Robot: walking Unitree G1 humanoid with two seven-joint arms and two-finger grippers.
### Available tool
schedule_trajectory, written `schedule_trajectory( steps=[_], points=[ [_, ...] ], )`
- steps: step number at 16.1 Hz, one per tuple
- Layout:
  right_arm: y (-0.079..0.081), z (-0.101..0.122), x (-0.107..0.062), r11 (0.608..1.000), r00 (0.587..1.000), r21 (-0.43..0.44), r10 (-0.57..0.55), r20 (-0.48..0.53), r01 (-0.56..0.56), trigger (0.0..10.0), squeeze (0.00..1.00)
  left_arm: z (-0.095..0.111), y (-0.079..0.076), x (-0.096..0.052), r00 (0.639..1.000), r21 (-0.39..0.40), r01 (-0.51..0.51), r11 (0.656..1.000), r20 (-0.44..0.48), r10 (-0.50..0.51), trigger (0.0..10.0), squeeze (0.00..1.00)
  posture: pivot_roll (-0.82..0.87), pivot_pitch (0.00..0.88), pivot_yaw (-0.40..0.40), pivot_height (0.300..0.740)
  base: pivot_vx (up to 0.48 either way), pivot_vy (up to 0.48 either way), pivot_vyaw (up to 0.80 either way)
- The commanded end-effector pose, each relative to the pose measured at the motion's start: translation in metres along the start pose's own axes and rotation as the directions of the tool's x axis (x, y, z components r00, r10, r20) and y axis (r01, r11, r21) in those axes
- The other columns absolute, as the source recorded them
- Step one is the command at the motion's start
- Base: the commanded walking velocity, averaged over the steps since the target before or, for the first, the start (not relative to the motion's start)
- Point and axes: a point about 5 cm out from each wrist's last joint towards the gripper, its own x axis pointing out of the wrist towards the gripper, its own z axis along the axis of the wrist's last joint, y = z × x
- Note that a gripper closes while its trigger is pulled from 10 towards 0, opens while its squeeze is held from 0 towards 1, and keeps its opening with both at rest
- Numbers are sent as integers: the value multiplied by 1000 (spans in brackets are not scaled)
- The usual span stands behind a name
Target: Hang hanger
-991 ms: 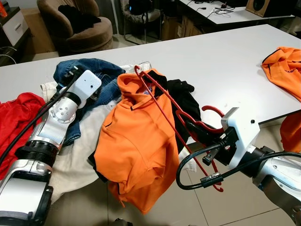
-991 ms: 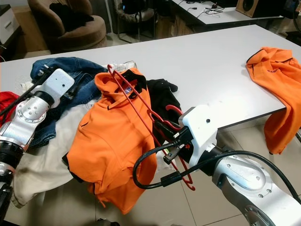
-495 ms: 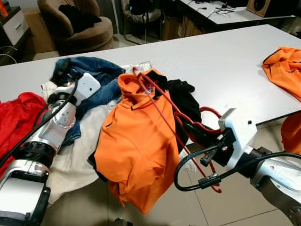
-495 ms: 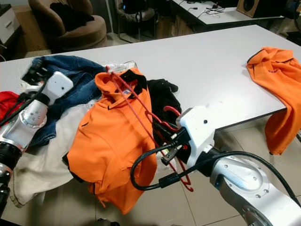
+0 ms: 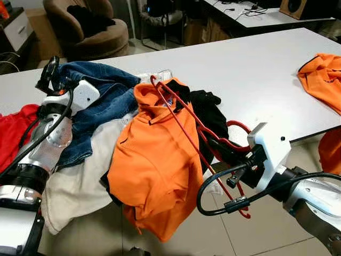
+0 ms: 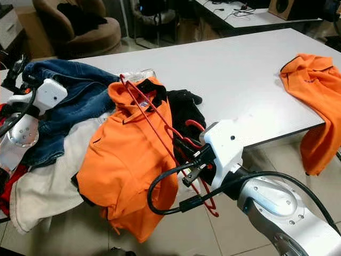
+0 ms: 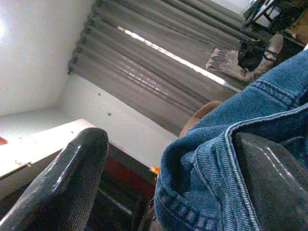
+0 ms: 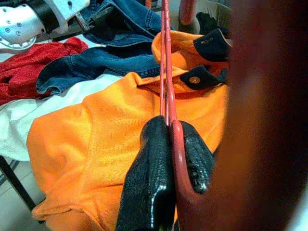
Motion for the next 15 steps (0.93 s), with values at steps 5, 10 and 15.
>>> schedule_trajectory(
  steps=[5, 10, 15],
  points=[
    [2, 2, 2, 1000, 1000, -9, 12, 11, -12, 10000, 0, -4, 5, -2, 1000, -17, -12, 1000, -14, 12, 0, 0, -247, 0, 69, 740, 0, 0, 0],
    [2, 2, 1, 1000, 1000, -11, 7, 8, -7, 10000, 0, -7, 2, -2, 999, -43, 27, 999, -41, -29, 0, 0, -245, 0, 68, 740, 0, 0, 0],
    [1, 2, 1, 1000, 1000, -14, 7, 9, -7, 10000, 0, -9, -1, -4, 998, -64, 41, 997, -47, -44, 0, 0, -243, 0, 68, 740, 0, 0, 0]
  ],
)
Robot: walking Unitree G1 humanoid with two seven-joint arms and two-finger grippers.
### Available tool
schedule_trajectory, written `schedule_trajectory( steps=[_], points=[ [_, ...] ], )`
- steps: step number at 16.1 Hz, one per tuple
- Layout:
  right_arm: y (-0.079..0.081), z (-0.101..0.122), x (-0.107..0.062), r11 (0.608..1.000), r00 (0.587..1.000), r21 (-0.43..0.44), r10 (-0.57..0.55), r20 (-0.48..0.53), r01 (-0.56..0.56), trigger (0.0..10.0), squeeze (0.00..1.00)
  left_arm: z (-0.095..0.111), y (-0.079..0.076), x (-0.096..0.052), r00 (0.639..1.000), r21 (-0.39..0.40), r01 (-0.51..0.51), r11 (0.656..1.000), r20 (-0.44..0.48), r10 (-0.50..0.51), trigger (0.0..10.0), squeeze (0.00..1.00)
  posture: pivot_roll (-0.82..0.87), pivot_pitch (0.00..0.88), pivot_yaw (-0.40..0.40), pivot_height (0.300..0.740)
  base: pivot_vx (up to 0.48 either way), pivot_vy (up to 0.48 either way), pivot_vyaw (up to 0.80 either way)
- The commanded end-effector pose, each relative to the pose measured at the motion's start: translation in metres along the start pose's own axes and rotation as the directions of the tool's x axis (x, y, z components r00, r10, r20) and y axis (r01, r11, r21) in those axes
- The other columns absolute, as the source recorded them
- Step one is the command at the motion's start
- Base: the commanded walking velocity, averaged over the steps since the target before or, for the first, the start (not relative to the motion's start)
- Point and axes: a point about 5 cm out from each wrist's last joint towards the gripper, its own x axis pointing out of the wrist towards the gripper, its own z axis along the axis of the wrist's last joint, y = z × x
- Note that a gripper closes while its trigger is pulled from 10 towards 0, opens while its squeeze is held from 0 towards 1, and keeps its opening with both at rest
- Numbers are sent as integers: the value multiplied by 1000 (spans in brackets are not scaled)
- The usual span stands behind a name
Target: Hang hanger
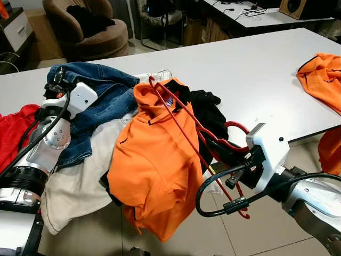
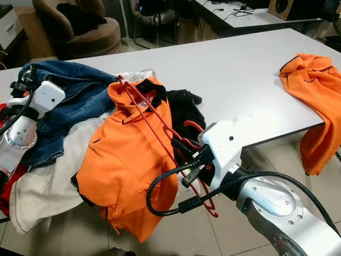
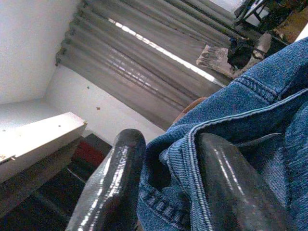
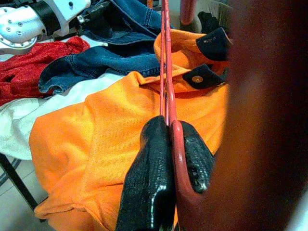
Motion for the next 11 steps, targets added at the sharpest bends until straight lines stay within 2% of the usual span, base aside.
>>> schedule_trajectory(
  steps=[1, 11],
  points=[
    [-1, 3, 0, 1000, 1000, -14, -2, 11, 2, 10000, 0, -4, 0, -2, 1000, -23, 8, 1000, -17, -9, 0, 0, -245, 0, 69, 740, 0, 0, 0],
    [-1, 3, 1, 1000, 1000, -17, 1, 15, -1, 10000, 0, 0, -6, -3, 1000, -29, 22, 999, 5, -22, 0, 0, -241, 0, 67, 740, 0, 0, 0]
  ],
)
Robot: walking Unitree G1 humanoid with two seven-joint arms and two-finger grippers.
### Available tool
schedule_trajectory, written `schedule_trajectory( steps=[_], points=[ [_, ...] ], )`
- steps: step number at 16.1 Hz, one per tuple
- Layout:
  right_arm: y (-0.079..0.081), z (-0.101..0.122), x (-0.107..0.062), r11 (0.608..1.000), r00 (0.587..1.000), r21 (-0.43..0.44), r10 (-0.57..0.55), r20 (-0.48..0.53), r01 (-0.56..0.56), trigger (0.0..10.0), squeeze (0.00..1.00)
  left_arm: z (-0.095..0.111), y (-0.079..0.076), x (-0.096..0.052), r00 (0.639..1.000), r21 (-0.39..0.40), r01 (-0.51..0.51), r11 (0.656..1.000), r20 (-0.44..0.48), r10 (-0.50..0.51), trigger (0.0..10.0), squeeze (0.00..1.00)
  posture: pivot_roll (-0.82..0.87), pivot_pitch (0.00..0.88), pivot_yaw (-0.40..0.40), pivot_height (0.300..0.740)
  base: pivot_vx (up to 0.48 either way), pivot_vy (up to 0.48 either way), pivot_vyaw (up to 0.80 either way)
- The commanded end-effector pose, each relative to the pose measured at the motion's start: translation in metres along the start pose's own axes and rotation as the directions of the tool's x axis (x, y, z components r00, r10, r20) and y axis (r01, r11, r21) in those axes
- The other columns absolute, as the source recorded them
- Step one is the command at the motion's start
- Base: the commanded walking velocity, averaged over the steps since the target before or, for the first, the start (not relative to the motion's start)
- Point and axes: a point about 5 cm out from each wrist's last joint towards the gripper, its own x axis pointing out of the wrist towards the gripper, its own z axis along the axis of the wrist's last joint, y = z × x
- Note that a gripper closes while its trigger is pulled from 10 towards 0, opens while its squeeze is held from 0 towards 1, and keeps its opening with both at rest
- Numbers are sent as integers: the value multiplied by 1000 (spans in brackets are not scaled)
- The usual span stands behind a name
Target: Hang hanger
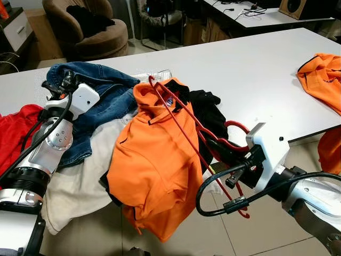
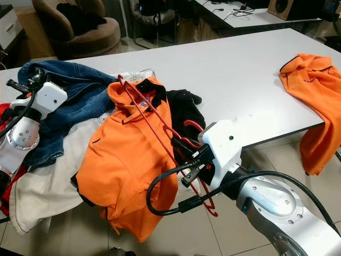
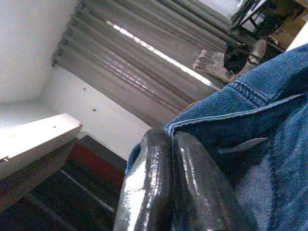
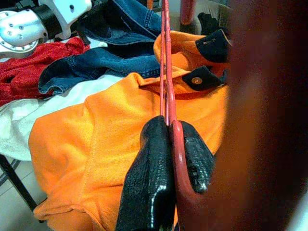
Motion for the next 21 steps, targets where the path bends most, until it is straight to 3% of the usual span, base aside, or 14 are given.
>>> schedule_trajectory(
  steps=[1, 5, 7, 8, 9, 10, 13, 14, 16, 17, 18, 20, 21],
  points=[
    [-1, 2, 1, 1000, 1000, -13, 1, 10, 0, 10000, 0, -3, -1, -2, 1000, -2, 20, 1000, -11, -20, 0, 0, -241, 0, 67, 740, 0, 0, 0],
    [-1, 3, 2, 1000, 1000, -14, 0, 12, 0, 10000, 0, -3, -3, -2, 999, -36, 49, 998, -11, -50, 0, 0, -239, 0, 69, 740, 0, 0, 0],
    [-1, 3, 3, 1000, 1000, -14, 0, 15, 0, 10000, 0, -1, -2, 1, 999, -106, 44, 993, -26, -47, 0, 0, -236, 0, 69, 740, 0, 0, 0],
    [-2, 4, 4, 1000, 1000, -15, -1, 19, 2, 10000, 0, -1, 2, 4, 998, -215, 16, 976, -62, -30, 0, 0, -234, 0, 69, 740, 0, 0, 0],
    [-3, 5, 5, 1000, 1000, -18, -6, 28, 6, 10000, 0, 0, 8, 11, 993, -369, -28, 929, -121, -18, 0, 0, -233, 0, 69, 740, 0, 0, 0],
    [-4, 7, 6, 1000, 999, -24, -11, 36, 12, 10000, 0, 2, 11, 18, 986, -508, -32, 861, -156, -55, 0, 0, -230, 0, 67, 740, 0, 0, 0],
    [-7, 9, 11, 999, 998, -32, -27, 60, 29, 10000, 0, 23, 37, 41, 990, -637, -30, 771, -124, -63, 0, 0, -216, 0, 64, 740, 0, 0, 0],
    [-8, 11, 13, 999, 997, -35, -28, 69, 30, 10000, 0, 26, 45, 47, 988, -684, -38, 729, -137, -77, 10000, 0, -215, 0, 65, 740, 0, 0, 0],
    [-8, 14, 15, 999, 996, -36, -32, 86, 35, 10000, 0, 35, 56, 54, 987, -748, -11, 663, -113, -111, 10000, 0, -211, 0, 62, 740, 0, 0, 0],
    [-9, 15, 16, 999, 995, -36, -37, 96, 41, 10000, 0, 43, 61, 57, 986, -799, 6, 602, -94, -135, 10000, 0, -208, 0, 61, 740, 0, 0, 0],
    [-9, 16, 17, 998, 993, -35, -46, 108, 50, 10000, 0, 51, 64, 58, 987, -858, 23, 513, -61, -147, 10000, 0, -207, 0, 62, 740, 0, 0, 0],
    [-10, 19, 20, 997, 988, -23, -66, 139, 70, 10000, 0, 57, 75, 58, 995, -905, 39, 424, -5, -102, 10000, 0, -203, 0, 60, 740, 0, 0, 0],
    [-10, 21, 22, 997, 985, -12, -76, 157, 79, 10000, 0, 58, 83, 58, 998, -907, 29, 420, 5, -57, 10000, 0, -202, 0, 59, 740, 0, 0, 0]
  ],
)
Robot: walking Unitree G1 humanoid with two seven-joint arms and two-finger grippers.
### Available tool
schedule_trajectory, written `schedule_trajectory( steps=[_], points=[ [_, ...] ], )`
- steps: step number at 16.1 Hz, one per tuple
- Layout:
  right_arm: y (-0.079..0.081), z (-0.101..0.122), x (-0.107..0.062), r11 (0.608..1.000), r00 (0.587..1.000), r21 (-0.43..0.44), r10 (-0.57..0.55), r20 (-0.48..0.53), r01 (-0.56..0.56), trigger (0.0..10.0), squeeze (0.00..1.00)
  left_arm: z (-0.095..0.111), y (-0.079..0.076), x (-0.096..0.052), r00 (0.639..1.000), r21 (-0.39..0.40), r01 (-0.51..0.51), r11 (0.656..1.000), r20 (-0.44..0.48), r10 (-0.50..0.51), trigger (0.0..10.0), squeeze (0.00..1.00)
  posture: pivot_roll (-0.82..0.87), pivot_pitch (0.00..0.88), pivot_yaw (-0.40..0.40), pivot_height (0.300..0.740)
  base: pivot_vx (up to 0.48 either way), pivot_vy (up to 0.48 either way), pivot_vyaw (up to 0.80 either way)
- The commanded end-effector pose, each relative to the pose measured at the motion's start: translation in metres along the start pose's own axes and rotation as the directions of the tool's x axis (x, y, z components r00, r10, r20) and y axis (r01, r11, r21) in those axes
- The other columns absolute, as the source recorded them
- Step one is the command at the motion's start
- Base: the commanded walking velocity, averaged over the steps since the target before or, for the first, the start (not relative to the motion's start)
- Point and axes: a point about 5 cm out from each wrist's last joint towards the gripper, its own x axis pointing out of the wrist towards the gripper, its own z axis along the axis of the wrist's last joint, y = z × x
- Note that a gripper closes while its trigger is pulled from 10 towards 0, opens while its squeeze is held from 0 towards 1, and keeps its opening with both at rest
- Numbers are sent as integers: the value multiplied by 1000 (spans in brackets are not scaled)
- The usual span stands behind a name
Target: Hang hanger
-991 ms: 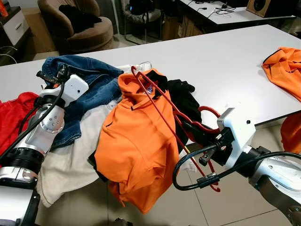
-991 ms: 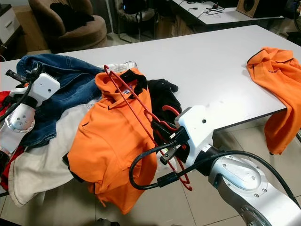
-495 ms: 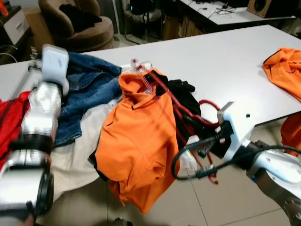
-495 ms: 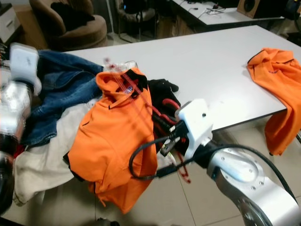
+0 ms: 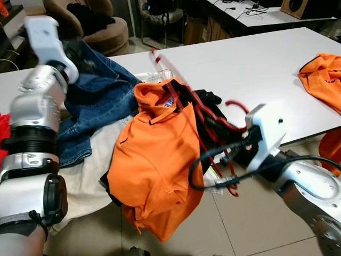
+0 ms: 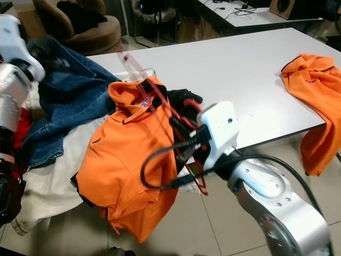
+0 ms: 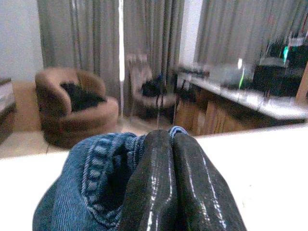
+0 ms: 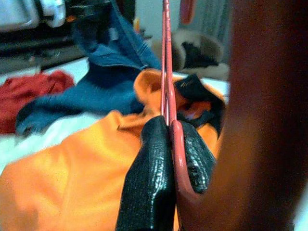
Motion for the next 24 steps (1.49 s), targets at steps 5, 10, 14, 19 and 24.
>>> schedule_trajectory(
  steps=[5, 10, 14, 19, 24],
  points=[
    [-2, 17, 9, 999, 991, 16, -43, 126, 41, 10000, 0, 116, 5, -10, 897, -66, -7, 998, 440, 35, 10000, 0, -197, 0, 57, 740, 0, 0, 0],
    [0, 19, 12, 999, 988, 35, -38, 151, 33, 10000, 0, 97, -3, -13, 930, 85, -9, 996, 368, -23, 10000, 0, -194, 0, 55, 740, 0, 0, 0],
    [0, 19, 12, 999, 988, 35, -38, 151, 33, 10000, 0, 97, -3, -13, 930, 85, -9, 996, 368, -23, 10000, 0, -194, 0, 55, 740, 0, 0, 0],
    [0, 19, 12, 999, 988, 35, -38, 151, 33, 10000, 0, 97, -3, -13, 930, 85, -9, 996, 368, -23, 10000, 0, -194, 0, 55, 740, 0, 0, 0],
    [0, 19, 12, 999, 988, 35, -38, 151, 33, 10000, 0, 97, -3, -13, 930, 85, -9, 996, 368, -23, 10000, 0, -194, 0, 55, 740, 0, 0, 0]
  ],
)
